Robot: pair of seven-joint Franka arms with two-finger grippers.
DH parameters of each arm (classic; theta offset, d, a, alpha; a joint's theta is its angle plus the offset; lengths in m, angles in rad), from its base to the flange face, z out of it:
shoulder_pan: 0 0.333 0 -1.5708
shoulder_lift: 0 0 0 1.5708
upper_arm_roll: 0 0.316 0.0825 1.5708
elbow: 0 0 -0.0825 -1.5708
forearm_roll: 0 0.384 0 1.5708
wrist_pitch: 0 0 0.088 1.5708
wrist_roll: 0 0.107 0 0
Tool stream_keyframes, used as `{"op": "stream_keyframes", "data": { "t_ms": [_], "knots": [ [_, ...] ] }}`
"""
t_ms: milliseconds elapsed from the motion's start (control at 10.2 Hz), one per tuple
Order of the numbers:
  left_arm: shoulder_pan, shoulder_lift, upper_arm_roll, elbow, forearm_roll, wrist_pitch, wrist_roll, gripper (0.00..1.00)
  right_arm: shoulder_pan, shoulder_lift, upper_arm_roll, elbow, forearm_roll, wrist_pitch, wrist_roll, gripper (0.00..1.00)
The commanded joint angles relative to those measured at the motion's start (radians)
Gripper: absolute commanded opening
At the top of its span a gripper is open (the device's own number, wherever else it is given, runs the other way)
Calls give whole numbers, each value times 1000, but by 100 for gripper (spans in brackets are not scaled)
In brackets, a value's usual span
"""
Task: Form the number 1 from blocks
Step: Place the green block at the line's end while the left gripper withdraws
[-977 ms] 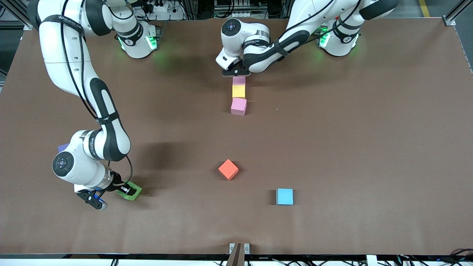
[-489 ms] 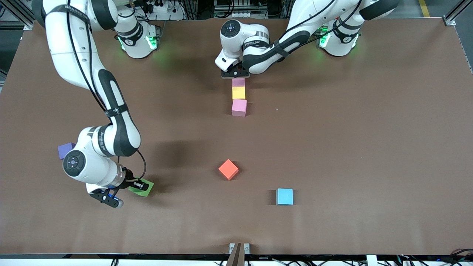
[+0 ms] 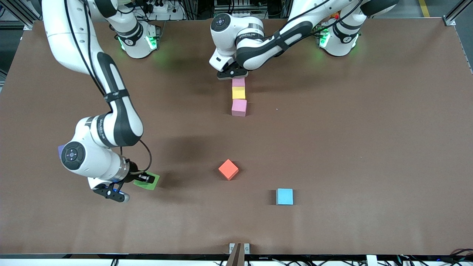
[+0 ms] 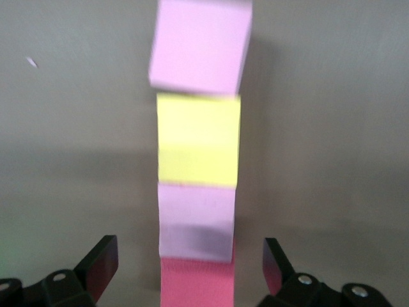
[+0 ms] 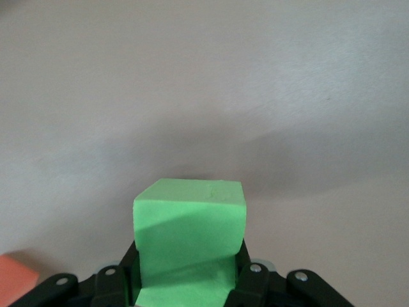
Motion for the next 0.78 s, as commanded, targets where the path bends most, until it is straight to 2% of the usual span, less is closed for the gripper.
{"op": "stream_keyframes", "data": {
  "t_ms": [0, 195, 293, 391, 684],
  "knots": [
    [80, -14, 2, 121, -20, -56, 20, 100, 11, -85, -2, -48, 12, -41, -11, 0],
    [143, -4, 79, 213, -11, -56, 63, 100, 14, -130, 3, -83, 12, -58, -43, 0],
    [143, 3, 159, 269, -21, -53, 85, 100, 23, -149, 7, -106, 10, -58, -70, 0],
    [143, 37, 213, 342, -25, -47, 94, 100, 53, -165, 6, -115, 4, -64, -69, 0],
    [143, 104, 349, 460, -46, -24, 85, 100, 179, -182, 10, -101, -36, -116, -58, 0]
  ]
}}
